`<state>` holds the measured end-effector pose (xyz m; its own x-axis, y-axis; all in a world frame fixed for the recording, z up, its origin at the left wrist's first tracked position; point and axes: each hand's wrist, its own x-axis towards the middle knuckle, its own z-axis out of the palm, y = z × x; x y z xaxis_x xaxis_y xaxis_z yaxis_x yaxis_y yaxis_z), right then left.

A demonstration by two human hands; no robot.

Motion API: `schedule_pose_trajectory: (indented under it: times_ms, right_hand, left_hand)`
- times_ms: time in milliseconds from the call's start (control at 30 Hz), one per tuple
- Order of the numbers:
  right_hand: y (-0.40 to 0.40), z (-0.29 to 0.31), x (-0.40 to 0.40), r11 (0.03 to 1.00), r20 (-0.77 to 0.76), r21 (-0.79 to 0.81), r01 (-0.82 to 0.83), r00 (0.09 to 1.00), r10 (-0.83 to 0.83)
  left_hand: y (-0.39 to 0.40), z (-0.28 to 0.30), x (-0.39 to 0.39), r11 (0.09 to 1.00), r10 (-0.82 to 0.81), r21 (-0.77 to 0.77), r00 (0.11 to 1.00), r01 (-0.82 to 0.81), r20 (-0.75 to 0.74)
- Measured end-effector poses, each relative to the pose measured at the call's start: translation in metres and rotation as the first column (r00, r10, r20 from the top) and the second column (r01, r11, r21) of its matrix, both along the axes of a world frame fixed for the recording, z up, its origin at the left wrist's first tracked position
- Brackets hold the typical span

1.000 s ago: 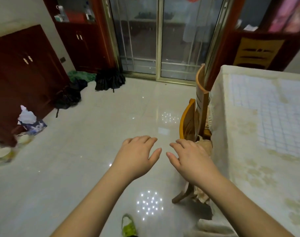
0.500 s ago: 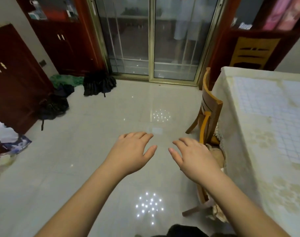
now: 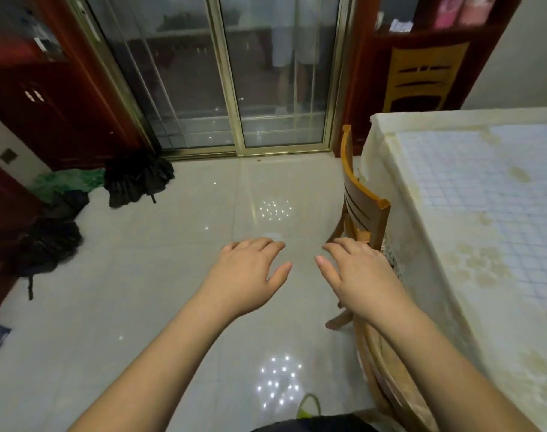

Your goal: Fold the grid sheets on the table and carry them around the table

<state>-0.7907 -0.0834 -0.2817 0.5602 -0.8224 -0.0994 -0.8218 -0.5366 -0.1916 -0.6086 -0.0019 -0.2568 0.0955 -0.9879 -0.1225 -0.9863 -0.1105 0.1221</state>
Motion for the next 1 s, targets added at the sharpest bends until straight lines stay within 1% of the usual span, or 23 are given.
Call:
schedule_pose_trajectory:
  times_ms: [200,367,567,633,800,900,1000]
  right_hand:
    - [-0.058,0.006,0.009,0.999,0.018,0.018,0.041,0.999,-0.042]
    - [-0.098,0.010,0.015,0.989,0.012,0.002,0.150,0.989,-0.150]
    - [-0.136,0.006,0.054,0.967,-0.020,0.026,0.254,0.967,-0.254]
    - [-0.148,0.005,0.070,0.954,-0.027,0.025,0.298,0.954,-0.298]
    - [-0.169,0.015,0.094,0.899,0.021,0.012,0.438,0.899,-0.438]
    - [-0.173,0.014,0.092,0.843,-0.003,0.007,0.538,0.843,-0.538]
    - [-0.173,0.010,0.081,0.781,-0.009,0.011,0.624,0.781,-0.624]
  left_hand:
    - [-0.066,0.000,0.017,0.999,-0.055,0.002,0.998,0.054,0.014]
    - [-0.120,-0.005,0.036,0.991,-0.136,0.008,0.991,0.136,0.011]
    - [-0.193,-0.015,0.077,0.965,-0.262,-0.015,0.965,0.262,0.011]
    - [-0.216,-0.015,0.093,0.947,-0.322,-0.015,0.947,0.322,0.005]
    - [-0.267,-0.013,0.121,0.881,-0.473,-0.002,0.881,0.473,0.033]
    - [-0.298,-0.012,0.119,0.828,-0.561,0.000,0.828,0.561,0.020]
    - [-0.320,-0.011,0.099,0.761,-0.649,-0.014,0.761,0.649,-0.007]
